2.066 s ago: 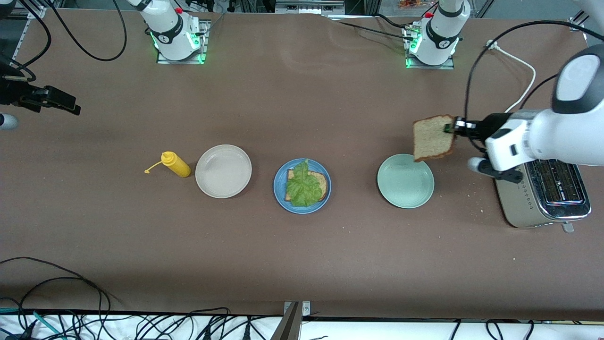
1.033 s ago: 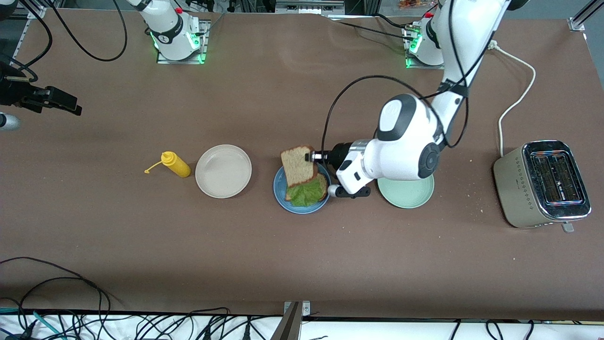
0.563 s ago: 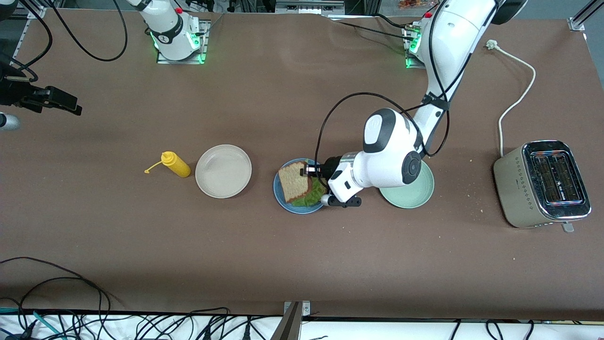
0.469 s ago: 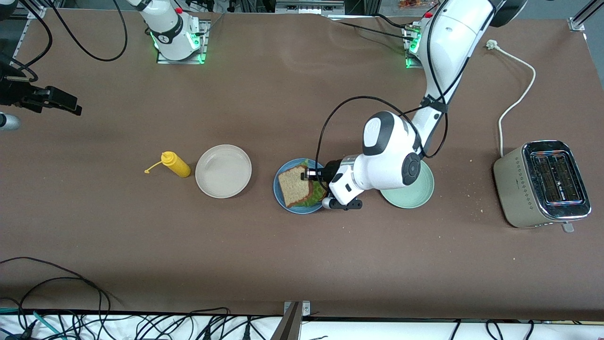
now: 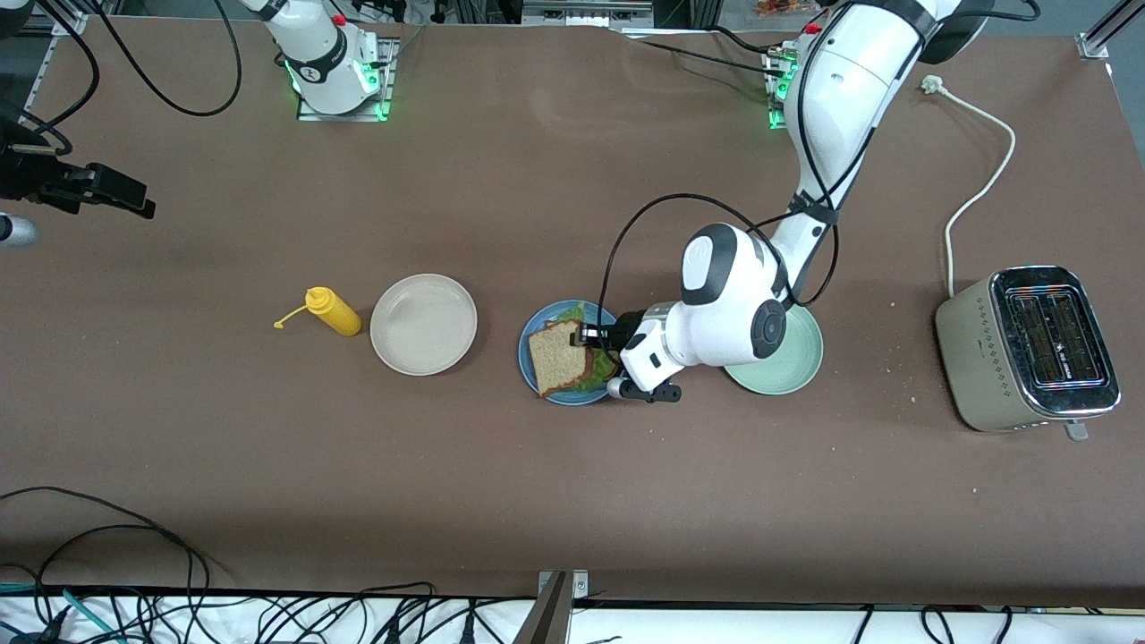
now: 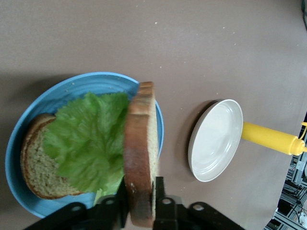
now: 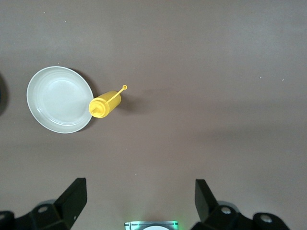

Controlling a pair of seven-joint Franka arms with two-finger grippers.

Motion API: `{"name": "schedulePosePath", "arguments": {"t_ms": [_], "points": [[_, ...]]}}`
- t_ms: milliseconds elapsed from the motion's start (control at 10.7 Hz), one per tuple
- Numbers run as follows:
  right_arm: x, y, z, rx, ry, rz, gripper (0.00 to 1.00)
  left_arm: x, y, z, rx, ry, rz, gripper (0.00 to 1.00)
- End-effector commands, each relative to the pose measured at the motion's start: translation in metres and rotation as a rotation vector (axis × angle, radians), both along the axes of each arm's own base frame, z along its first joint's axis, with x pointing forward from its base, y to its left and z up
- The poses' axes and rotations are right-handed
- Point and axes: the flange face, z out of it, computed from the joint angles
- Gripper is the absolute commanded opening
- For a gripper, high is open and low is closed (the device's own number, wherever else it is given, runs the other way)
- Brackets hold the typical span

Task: Make sandwich in blue plate with both arms
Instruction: 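Lower the bread onto the lettuce and open the left gripper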

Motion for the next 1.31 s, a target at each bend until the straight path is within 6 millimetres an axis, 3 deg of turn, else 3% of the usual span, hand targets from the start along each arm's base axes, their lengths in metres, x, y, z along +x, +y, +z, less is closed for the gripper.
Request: {"name": "schedulePosePath", "arguments": {"t_ms": [0,282,563,751,939,1127,1221], "points": [[-0.002,0.002,0.005,-0.001,0.001,0.005,1.00,-0.001,0.004,-0.010,-0.013,0.007,-0.005,1.00],[-0.002,0.002,0.005,-0.003,0.001,-0.006,1.00,0.003,0.025,-0.001,-0.012,0.050,-0.015,1.00],[-0.002,0.002,0.005,-0.007,0.003,-0.007,1.00,0.005,0.064,0.055,0.106,-0.003,-0.129,1.00],[-0.002,0.003,0.004,-0.007,0.001,-0.009,1.00,-0.003,0.096,0.081,0.134,-0.012,-0.119,1.00],[-0.001,0.005,0.006,-0.012,-0.009,-0.004,1.00,-0.011,0.118,0.136,0.174,-0.117,-0.158,1.00],[-0.001,0.011,0.005,-0.013,-0.002,0.010,1.00,-0.014,0.175,0.232,0.199,-0.259,-0.081,1.00],[-0.001,0.011,0.005,-0.013,-0.003,0.007,1.00,-0.027,0.192,0.240,0.205,-0.258,-0.060,1.00]]}}
